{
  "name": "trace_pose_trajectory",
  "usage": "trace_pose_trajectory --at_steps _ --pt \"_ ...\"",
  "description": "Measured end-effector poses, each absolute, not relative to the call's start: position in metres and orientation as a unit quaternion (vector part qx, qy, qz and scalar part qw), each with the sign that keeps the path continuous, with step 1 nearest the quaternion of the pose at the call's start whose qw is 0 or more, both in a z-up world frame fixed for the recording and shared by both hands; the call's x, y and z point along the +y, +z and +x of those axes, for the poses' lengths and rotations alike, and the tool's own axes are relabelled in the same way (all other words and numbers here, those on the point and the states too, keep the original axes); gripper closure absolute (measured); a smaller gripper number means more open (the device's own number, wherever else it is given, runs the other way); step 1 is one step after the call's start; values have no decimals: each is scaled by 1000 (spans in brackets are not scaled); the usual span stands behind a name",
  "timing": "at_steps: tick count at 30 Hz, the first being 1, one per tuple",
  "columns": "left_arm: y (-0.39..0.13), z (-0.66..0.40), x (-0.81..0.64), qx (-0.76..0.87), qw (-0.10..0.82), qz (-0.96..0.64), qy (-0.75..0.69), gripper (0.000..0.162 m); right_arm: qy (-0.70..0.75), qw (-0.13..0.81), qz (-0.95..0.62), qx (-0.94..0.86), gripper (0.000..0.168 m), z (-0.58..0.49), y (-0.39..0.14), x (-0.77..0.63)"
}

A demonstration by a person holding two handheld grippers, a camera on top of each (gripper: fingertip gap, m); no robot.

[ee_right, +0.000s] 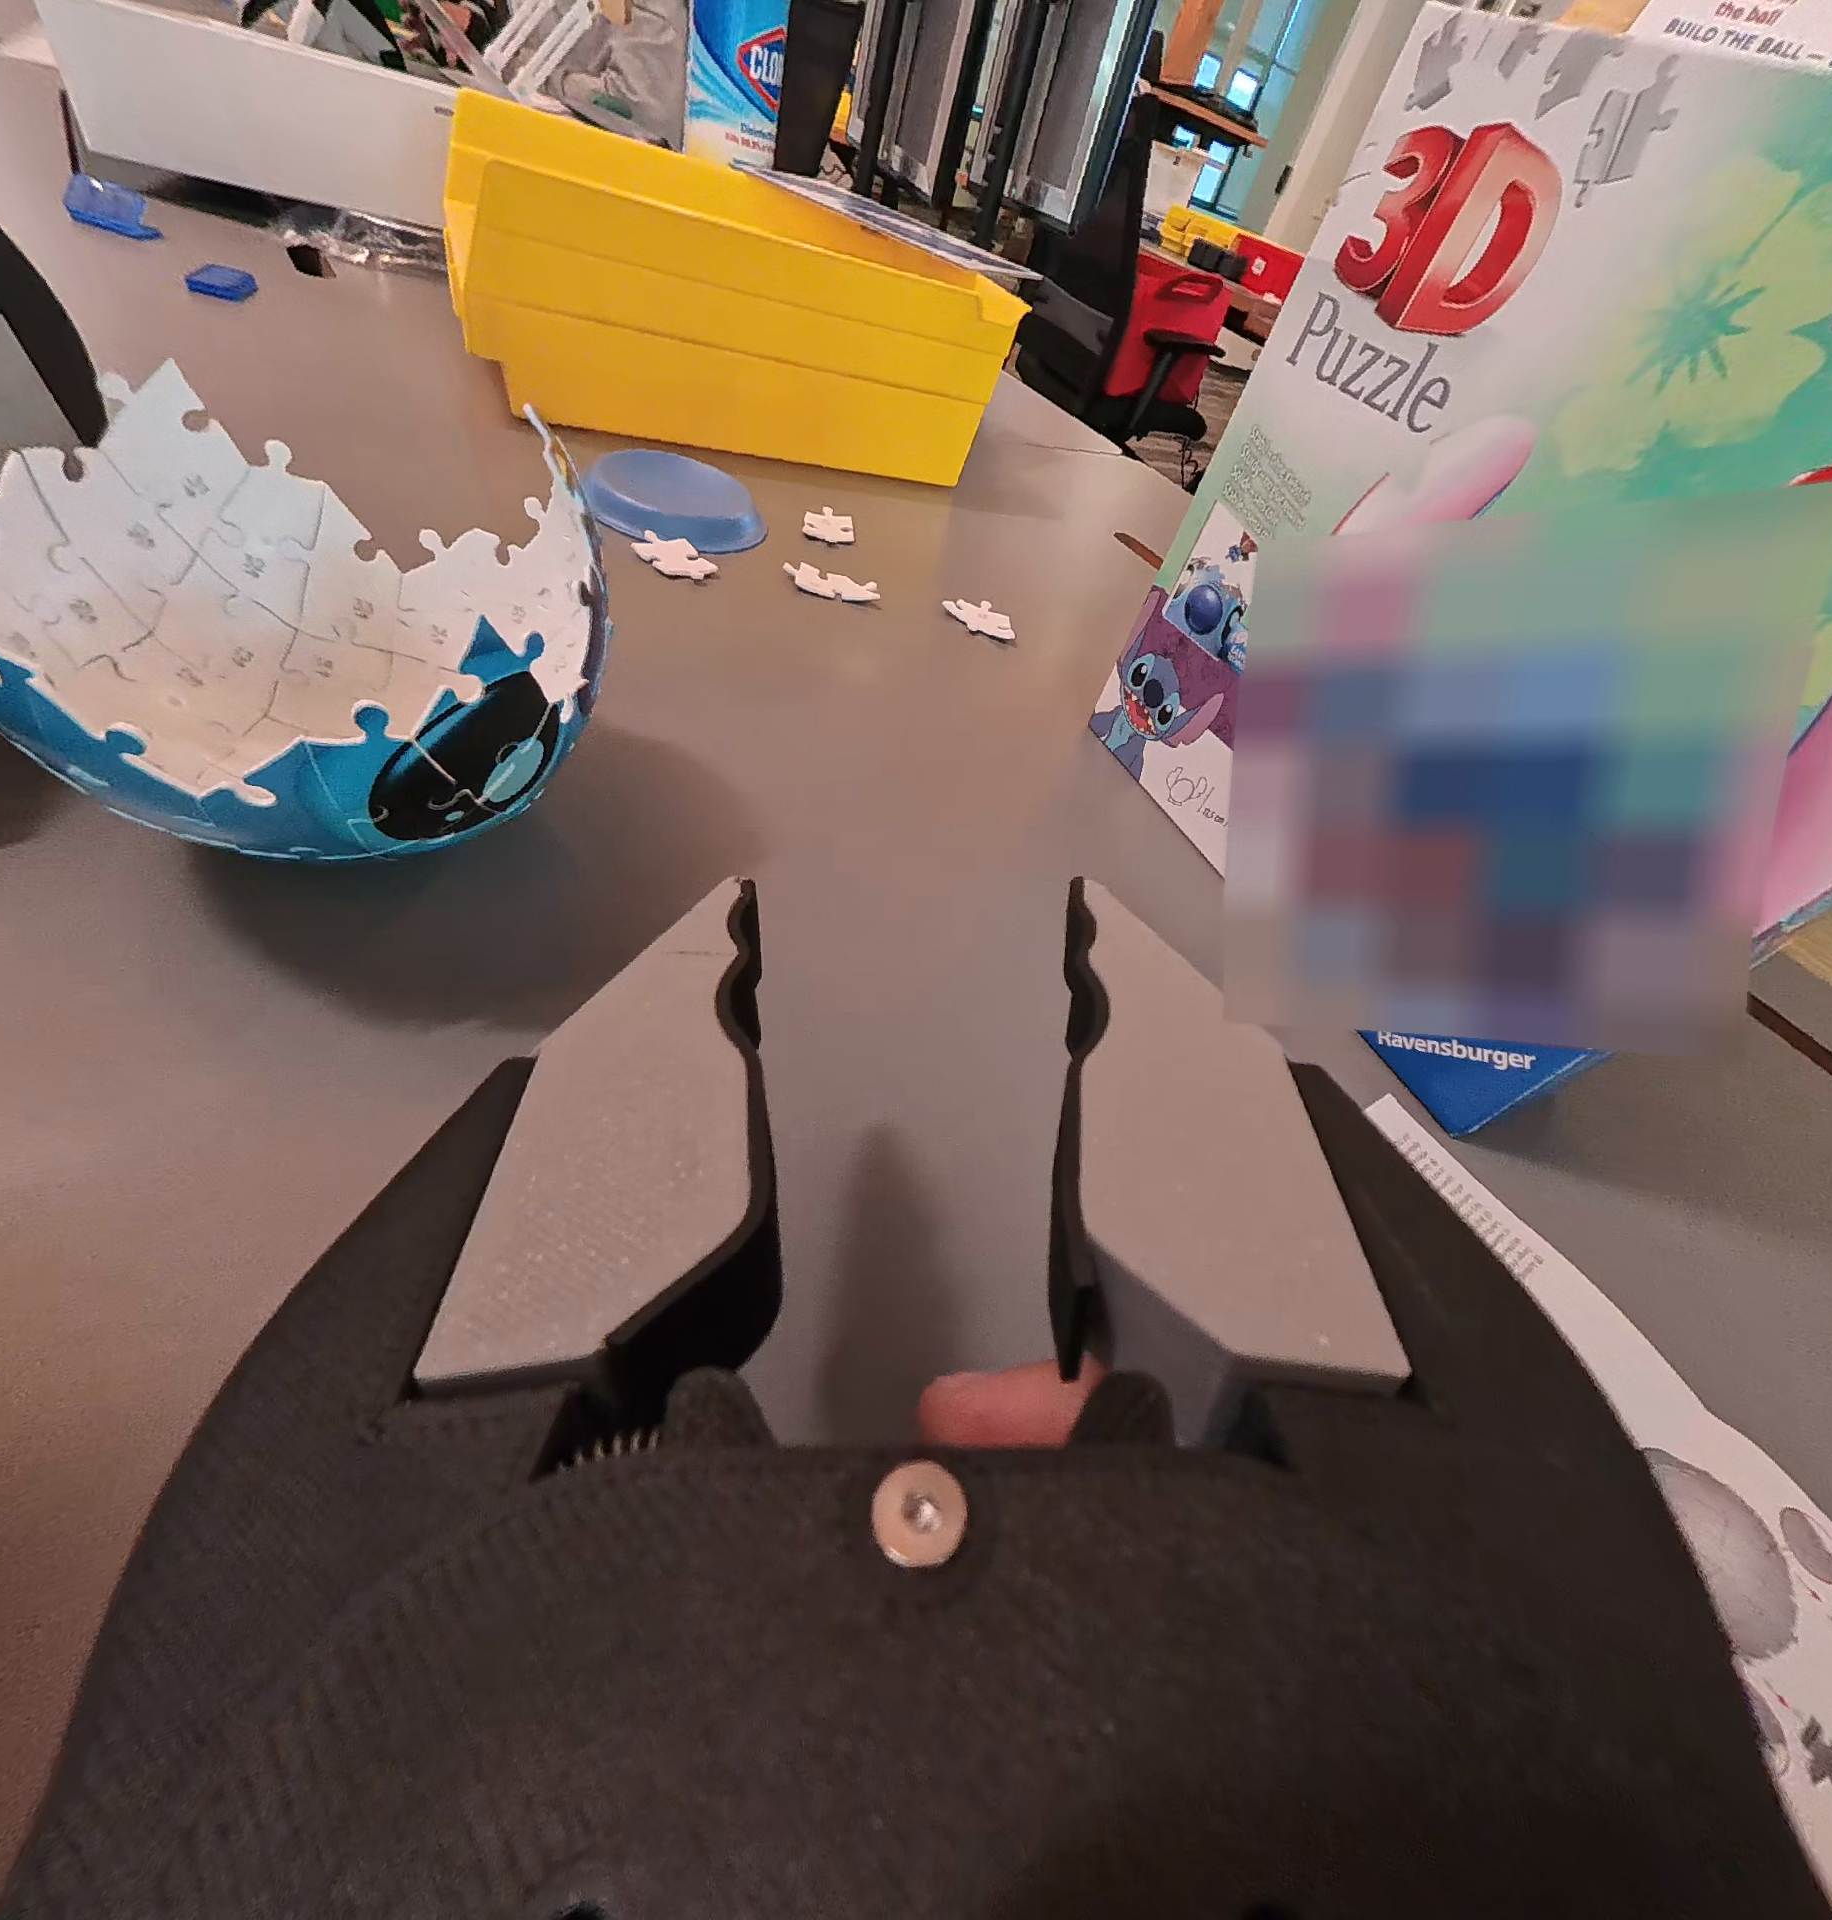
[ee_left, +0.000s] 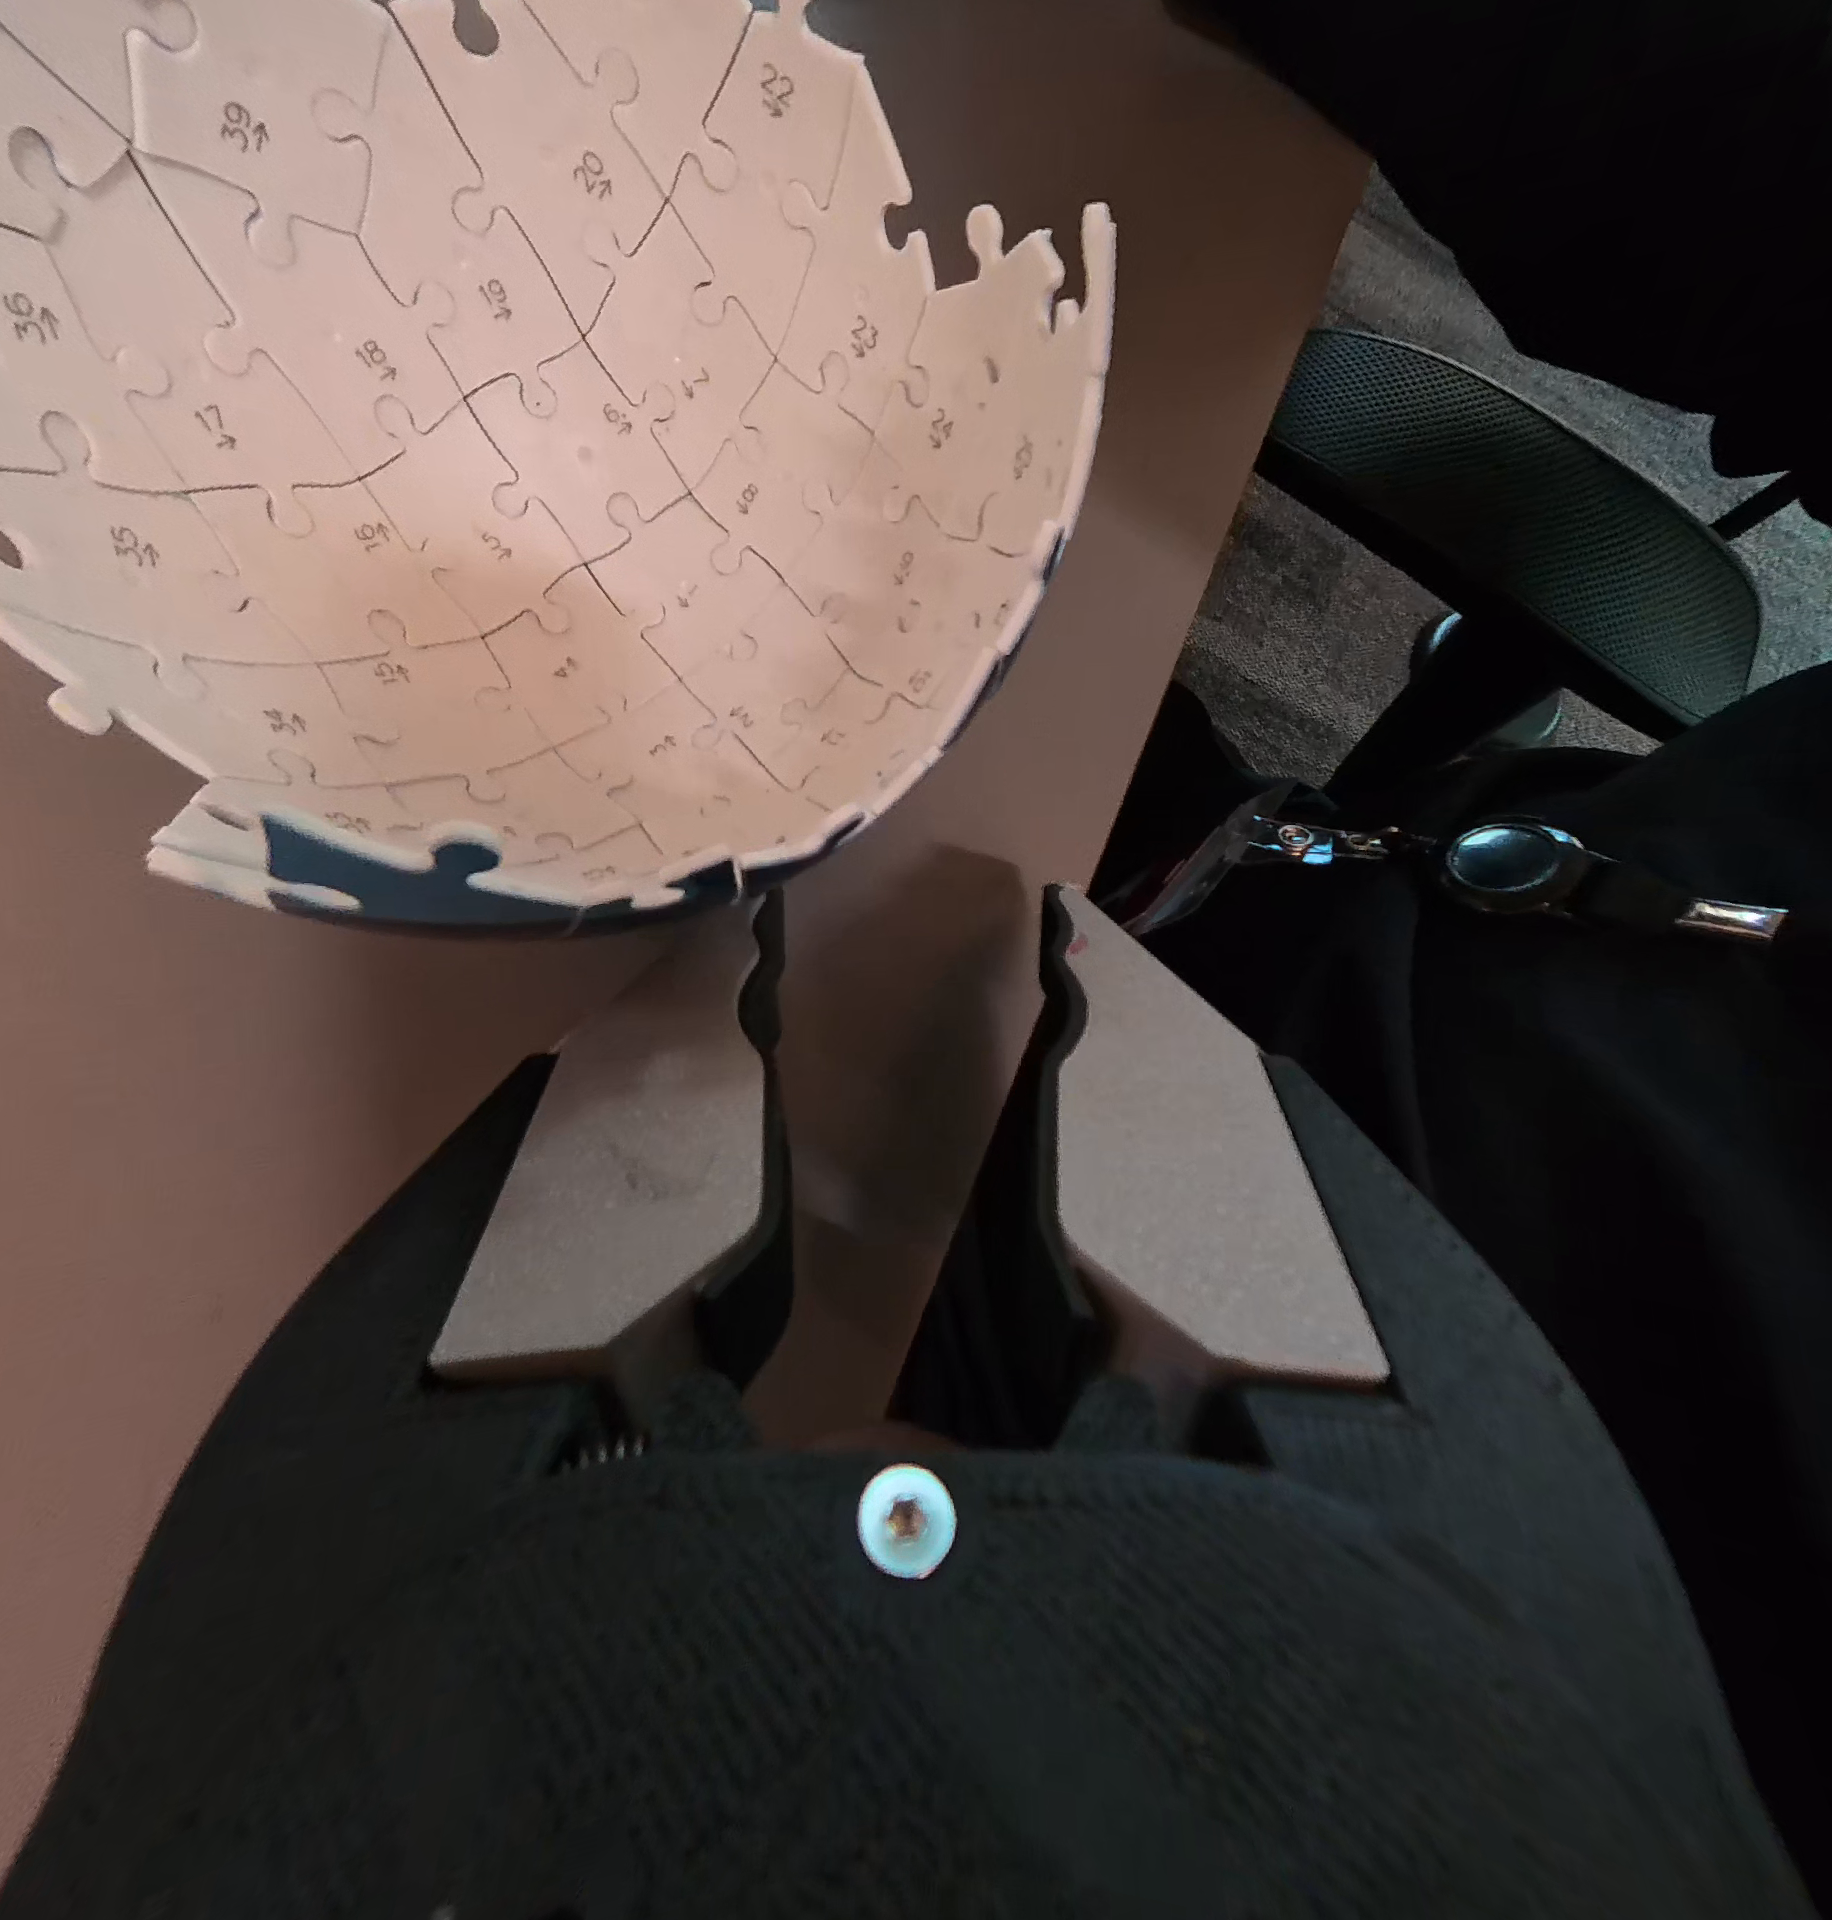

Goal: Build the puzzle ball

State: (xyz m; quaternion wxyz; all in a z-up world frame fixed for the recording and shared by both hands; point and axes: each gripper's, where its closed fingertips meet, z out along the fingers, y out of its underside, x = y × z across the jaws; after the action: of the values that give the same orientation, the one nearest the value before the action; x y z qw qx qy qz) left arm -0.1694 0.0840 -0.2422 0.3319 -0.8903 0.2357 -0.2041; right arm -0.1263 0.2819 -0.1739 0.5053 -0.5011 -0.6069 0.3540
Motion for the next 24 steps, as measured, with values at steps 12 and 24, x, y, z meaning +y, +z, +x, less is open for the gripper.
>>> trace_pose_trajectory --at_steps 12,24 --pt "-242 -172 77 230 338 -888 -210 114 359 504 -508 -599 111 -126 -173 285" --pt "-242 -229 75 174 362 -894 -197 114 373 493 -475 -626 112 -127 -170 257"
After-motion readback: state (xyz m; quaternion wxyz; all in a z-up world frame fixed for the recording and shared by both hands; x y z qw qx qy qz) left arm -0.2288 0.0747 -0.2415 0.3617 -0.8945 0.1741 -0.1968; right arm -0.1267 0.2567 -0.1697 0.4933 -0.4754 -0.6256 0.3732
